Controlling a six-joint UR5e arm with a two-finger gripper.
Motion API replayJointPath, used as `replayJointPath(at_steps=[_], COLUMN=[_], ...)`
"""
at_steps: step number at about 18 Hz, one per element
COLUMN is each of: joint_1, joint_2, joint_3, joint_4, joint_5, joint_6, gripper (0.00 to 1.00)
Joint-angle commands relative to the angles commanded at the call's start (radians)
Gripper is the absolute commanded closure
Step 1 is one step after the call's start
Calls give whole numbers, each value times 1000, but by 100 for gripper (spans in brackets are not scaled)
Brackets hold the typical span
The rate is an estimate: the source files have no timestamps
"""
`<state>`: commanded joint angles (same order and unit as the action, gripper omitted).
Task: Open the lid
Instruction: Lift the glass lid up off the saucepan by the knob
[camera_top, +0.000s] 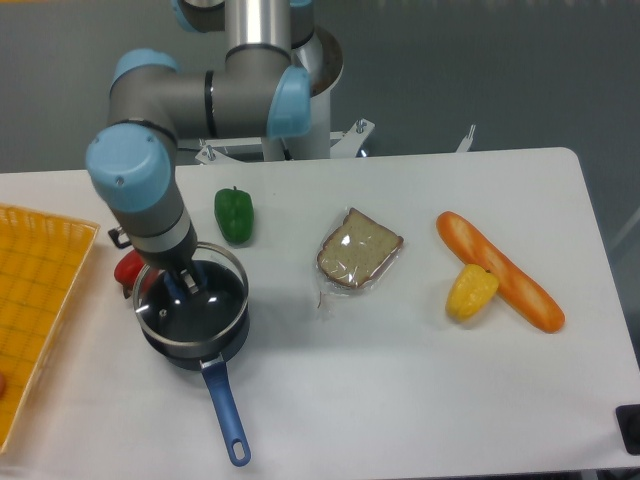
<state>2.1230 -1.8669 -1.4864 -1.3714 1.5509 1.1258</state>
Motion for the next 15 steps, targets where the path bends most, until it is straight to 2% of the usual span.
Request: replayJointPath(at_steps=[4, 15], joint_1=[23, 26], joint_2=[12, 12], joint_3=[-2, -6], joint_4=[-2, 3], joint_5=[0, -15], joint_6=[78, 83], gripper=[58, 58])
